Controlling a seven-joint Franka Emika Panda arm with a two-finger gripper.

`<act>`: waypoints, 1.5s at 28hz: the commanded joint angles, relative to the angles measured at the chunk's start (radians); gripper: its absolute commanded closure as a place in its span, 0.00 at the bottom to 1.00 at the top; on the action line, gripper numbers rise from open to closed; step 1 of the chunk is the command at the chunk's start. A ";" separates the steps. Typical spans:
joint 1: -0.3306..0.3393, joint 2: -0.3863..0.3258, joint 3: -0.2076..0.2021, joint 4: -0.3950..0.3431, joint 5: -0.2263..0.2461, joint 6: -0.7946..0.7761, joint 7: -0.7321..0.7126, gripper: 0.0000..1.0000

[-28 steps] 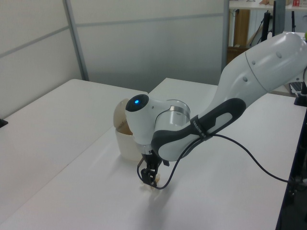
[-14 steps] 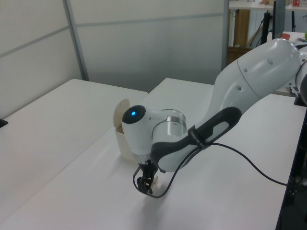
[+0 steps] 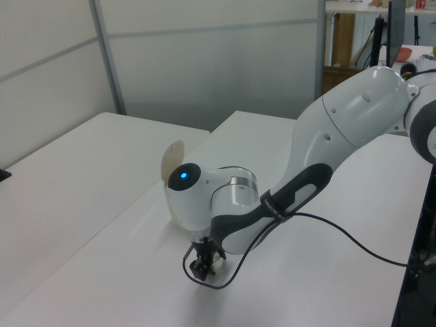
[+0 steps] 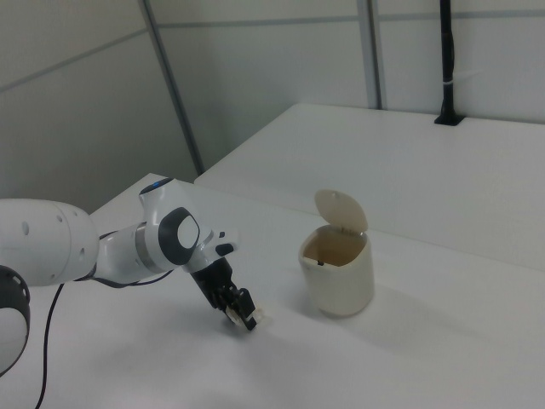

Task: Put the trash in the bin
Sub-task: 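Close the gripper on the crumpled tissue and lift it, then carry the tissue over the open cream bin, then lower the gripper into the bin opening and release the tissue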

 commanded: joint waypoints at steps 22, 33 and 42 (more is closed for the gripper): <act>-0.067 -0.066 0.010 0.255 0.022 -0.060 0.018 1.00; -0.169 -0.063 0.001 0.328 0.022 -0.050 0.012 1.00; -0.234 -0.007 -0.001 0.351 0.013 -0.024 0.017 0.64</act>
